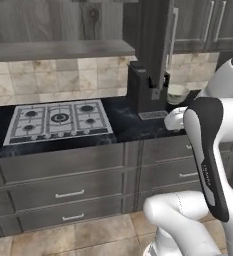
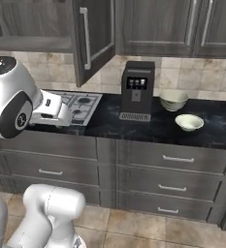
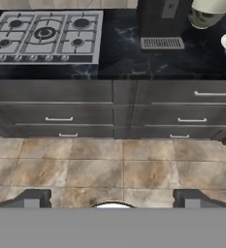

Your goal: Pick up the bowls on the counter and stack them on top of one another in the open cabinet. Place the smaller bowl on top of the larger bowl.

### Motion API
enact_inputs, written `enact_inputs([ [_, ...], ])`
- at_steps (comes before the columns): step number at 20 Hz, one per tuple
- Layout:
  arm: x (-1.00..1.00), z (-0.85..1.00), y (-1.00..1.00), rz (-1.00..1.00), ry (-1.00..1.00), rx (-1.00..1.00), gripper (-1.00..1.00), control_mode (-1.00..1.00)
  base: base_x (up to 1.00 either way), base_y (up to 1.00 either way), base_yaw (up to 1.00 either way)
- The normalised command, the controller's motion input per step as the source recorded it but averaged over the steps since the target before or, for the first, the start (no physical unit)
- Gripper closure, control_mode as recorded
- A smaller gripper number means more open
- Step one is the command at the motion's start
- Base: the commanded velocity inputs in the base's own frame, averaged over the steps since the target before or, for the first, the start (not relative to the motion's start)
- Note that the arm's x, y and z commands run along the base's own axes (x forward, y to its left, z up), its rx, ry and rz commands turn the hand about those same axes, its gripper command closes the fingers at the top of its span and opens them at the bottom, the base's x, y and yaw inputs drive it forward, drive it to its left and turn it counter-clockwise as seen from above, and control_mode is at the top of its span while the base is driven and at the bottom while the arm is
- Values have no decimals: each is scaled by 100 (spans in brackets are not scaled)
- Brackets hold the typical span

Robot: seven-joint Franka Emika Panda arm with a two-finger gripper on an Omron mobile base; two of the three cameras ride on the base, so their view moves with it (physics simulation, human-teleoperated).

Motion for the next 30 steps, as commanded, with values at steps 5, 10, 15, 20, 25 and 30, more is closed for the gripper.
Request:
enact_inputs([
  [5, 0, 0, 0, 0, 0, 0, -100, 100, -14, -61, 2],
  [10, 0, 0, 0, 0, 0, 0, -100, 100, -13, -58, 3],
  [15, 0, 0, 0, 0, 0, 0, -100, 100, -8, -54, 3],
  [20, 0, 0, 0, 0, 0, 0, -100, 100, -1, -53, 4],
  [25, 0, 0, 0, 0, 0, 0, -100, 100, 8, -50, 4],
  [30, 0, 0, 0, 0, 0, 0, -100, 100, 34, -42, 4],
])
